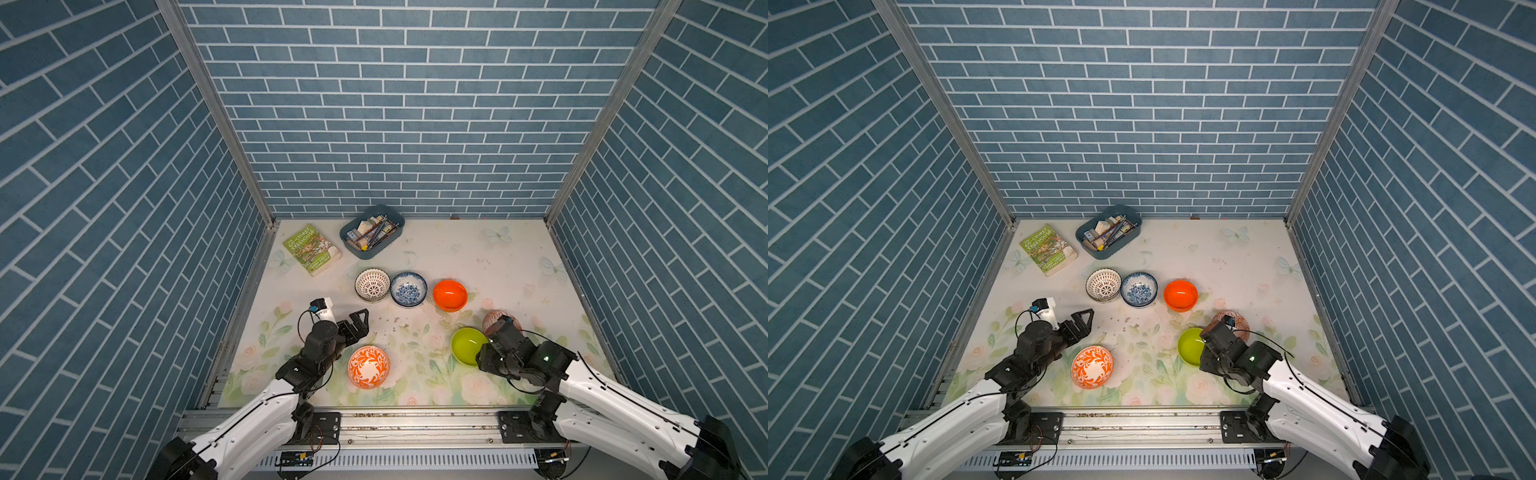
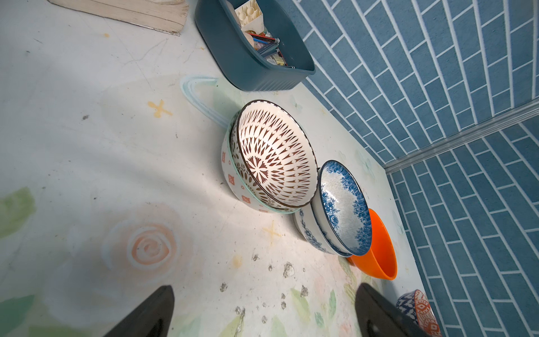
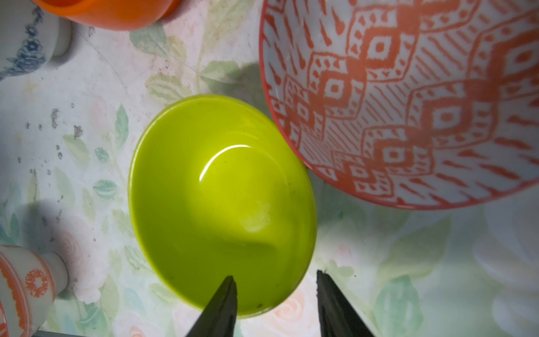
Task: Stack the bowls
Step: Pick up the bowl from the center of the board.
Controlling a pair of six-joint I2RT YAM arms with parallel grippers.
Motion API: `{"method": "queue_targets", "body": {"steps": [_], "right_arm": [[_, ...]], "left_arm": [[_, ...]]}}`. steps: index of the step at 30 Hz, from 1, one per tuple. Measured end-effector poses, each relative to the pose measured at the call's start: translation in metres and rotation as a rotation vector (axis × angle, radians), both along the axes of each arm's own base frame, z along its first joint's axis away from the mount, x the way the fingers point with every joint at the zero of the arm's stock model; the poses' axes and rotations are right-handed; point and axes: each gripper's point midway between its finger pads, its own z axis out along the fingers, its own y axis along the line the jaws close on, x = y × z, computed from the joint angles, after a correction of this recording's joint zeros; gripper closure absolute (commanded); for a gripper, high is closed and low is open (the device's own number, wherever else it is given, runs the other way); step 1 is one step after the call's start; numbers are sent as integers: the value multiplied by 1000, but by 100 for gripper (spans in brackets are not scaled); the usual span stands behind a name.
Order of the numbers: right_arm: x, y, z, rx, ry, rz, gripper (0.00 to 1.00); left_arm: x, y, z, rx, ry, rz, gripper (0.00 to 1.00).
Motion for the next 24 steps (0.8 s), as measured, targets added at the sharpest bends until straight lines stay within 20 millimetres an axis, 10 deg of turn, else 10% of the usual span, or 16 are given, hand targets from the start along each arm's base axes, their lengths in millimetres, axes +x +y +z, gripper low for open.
{"method": "queue_targets", "body": {"steps": [16, 24], "right_arm": [[8, 19, -20, -14, 58, 52, 99], [24, 36, -2, -14, 38, 95, 100]], "left_arm": [[0, 0, -1, 2, 4, 1, 0], [-1, 0, -2, 4, 6, 1, 0]]}}
